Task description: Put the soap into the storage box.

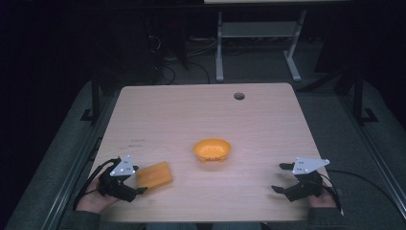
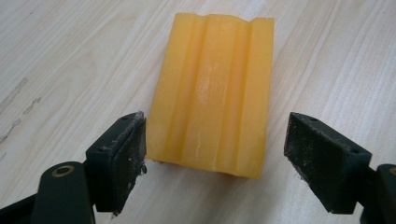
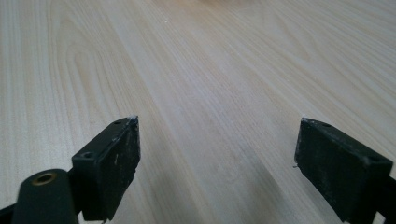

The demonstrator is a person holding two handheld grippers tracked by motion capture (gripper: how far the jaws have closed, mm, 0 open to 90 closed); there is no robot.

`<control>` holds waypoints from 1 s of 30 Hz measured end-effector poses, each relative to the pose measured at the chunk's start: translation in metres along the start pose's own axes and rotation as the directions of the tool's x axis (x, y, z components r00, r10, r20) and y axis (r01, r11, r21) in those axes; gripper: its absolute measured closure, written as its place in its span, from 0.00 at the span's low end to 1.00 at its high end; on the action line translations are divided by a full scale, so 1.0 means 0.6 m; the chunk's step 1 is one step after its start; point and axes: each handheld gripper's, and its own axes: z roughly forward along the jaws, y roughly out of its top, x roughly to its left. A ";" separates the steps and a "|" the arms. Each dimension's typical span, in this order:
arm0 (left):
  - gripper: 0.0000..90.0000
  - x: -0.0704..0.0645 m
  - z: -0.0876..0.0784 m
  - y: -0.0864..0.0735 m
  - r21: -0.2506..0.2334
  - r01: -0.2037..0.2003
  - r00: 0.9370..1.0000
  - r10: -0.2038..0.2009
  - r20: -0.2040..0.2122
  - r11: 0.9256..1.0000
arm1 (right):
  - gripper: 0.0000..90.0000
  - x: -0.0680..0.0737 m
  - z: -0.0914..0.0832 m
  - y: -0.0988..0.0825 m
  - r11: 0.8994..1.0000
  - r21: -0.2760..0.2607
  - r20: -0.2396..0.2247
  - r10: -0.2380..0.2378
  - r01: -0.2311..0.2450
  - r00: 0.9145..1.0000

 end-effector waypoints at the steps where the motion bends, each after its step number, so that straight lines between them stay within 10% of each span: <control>1: 0.23 0.001 0.001 0.002 0.001 0.002 1.000 -0.002 0.004 1.000 | 0.15 0.000 0.000 0.000 1.000 0.000 0.000 0.001 -0.001 1.000; 30: 0.19 0.006 0.047 0.059 0.083 -0.079 0.996 0.075 0.044 0.993 | 0.15 0.002 0.003 0.000 1.000 0.015 -0.011 -0.004 0.004 1.000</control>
